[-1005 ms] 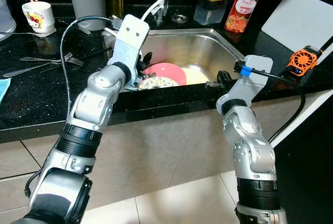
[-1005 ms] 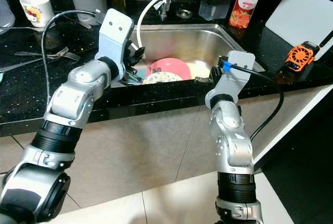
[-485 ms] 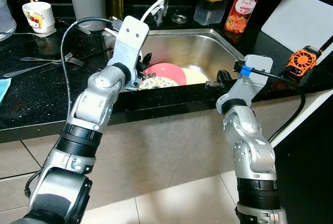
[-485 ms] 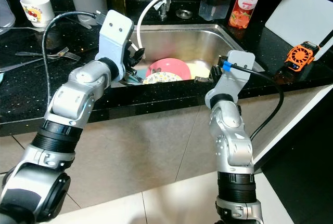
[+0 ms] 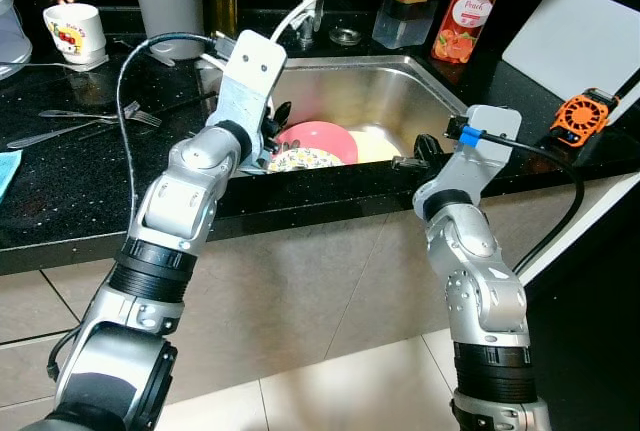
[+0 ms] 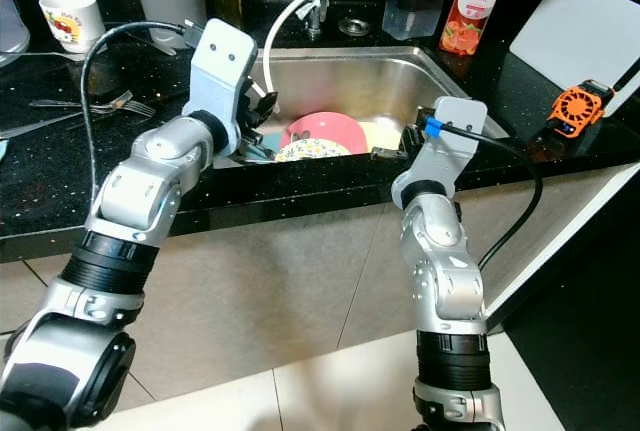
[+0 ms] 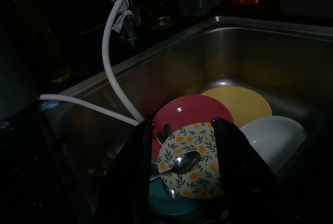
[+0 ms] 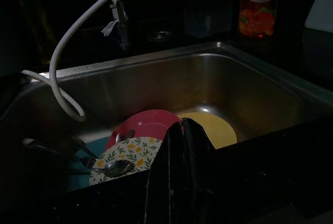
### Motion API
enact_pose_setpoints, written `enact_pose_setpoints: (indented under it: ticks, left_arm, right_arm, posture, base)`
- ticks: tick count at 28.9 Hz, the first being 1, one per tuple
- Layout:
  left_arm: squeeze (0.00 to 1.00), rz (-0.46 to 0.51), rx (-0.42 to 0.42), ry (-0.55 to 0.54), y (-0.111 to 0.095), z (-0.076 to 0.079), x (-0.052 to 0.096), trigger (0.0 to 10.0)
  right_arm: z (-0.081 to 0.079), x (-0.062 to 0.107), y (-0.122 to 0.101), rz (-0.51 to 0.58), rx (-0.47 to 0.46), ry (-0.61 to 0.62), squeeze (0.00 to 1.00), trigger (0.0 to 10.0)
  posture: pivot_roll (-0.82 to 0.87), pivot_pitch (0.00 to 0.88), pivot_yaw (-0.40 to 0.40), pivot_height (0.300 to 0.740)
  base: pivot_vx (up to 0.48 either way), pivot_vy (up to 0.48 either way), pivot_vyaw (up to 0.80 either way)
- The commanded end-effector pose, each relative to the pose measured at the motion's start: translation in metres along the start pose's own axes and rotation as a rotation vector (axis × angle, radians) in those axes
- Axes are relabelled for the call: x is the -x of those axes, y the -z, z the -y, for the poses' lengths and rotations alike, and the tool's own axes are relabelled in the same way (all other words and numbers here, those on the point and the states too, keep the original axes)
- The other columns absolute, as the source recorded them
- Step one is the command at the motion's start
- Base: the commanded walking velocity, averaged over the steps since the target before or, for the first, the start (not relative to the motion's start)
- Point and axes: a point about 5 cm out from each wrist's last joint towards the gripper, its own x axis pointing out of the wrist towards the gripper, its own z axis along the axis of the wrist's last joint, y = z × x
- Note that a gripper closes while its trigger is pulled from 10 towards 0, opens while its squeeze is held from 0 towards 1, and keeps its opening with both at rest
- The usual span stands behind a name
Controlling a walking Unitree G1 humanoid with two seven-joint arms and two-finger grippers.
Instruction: Kitchen organization
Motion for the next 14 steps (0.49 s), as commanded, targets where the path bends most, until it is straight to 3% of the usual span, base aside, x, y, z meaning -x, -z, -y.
enact_pose_setpoints:
  ticks: [1,14]
  left_arm:
    - [0.00,0.001,-0.009,-0.001,-0.0026,0.0014,-0.0019,10.0]
    - [0.00,0.001,-0.013,-0.004,-0.0027,0.0009,-0.0022,10.0]
  right_arm:
    - [0.0014,-0.0003,0.0007,0.000,-0.002,0.005,0.00,10.0]
    - [0.0005,-0.0007,0.0009,-0.001,-0.003,0.000,0.00,10.0]
  posture:
    - [0.17,0.000,-0.066,0.740]
    - [0.18,0.000,-0.069,0.740]
  base:
    - [0.000,0.000,0.00]
    - [0.000,0.000,0.00]
